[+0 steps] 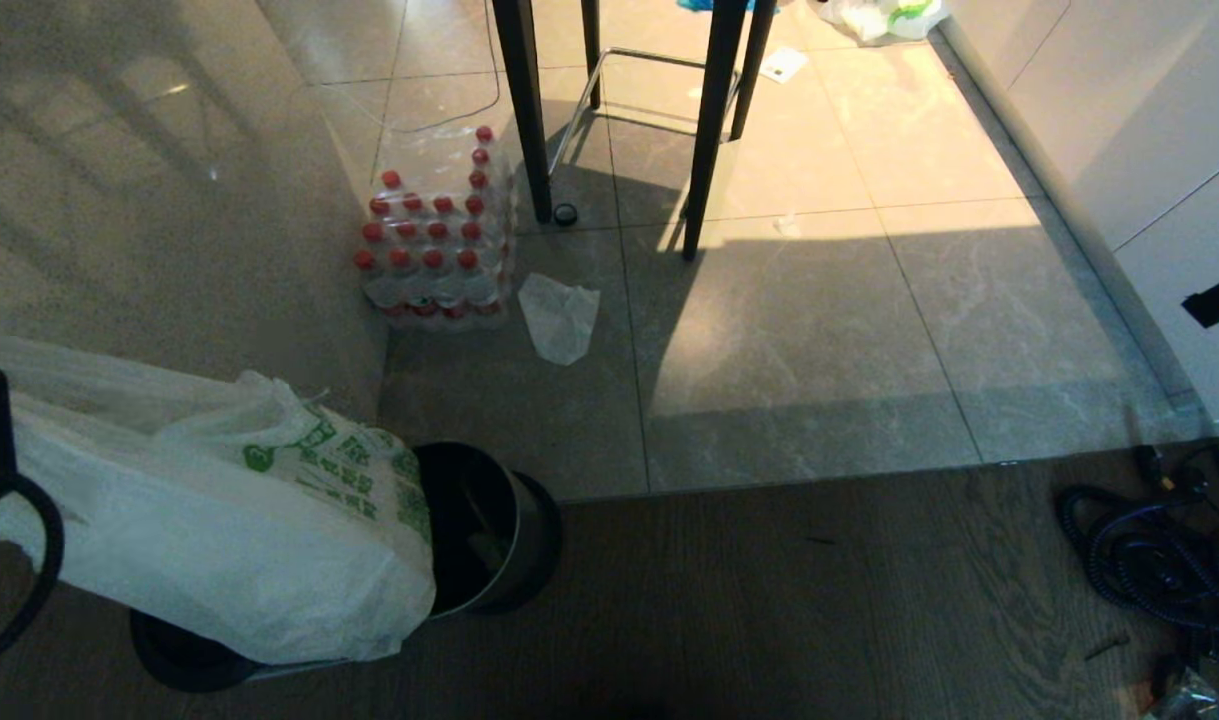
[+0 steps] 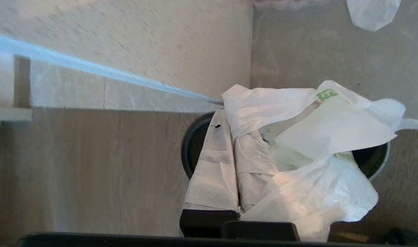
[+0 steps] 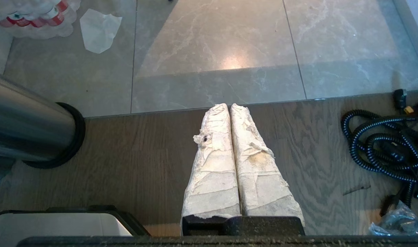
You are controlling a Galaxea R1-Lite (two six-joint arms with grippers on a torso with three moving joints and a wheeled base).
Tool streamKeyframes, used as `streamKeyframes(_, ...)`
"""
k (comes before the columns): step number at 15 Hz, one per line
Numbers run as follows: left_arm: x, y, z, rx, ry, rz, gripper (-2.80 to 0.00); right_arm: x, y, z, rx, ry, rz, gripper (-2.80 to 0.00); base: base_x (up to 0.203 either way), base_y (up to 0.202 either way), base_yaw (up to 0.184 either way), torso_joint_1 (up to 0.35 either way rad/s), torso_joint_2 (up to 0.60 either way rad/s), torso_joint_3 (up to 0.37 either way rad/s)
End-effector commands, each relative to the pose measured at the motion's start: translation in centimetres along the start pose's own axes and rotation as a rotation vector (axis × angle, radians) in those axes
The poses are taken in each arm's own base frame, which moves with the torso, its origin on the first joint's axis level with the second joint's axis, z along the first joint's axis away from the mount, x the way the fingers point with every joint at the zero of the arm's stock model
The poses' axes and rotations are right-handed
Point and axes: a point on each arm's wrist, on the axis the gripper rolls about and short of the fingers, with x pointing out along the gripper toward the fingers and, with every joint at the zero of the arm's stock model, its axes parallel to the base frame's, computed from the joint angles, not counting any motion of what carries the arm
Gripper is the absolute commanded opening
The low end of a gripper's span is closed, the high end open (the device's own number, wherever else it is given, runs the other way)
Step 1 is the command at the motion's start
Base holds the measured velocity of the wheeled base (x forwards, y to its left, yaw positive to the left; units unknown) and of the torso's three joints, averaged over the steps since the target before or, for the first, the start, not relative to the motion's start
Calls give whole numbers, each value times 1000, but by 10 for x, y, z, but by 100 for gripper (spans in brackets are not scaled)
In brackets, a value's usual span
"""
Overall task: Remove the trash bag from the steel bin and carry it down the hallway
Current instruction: Put the trash bag at the door
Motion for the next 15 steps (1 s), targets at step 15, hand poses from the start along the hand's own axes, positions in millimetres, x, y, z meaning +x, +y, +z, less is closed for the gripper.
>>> streamKeyframes(15,-58,74,-41,-146,-87,184,-280,2,0,-10,0,36,1,-280,0,0,0,0,0,0)
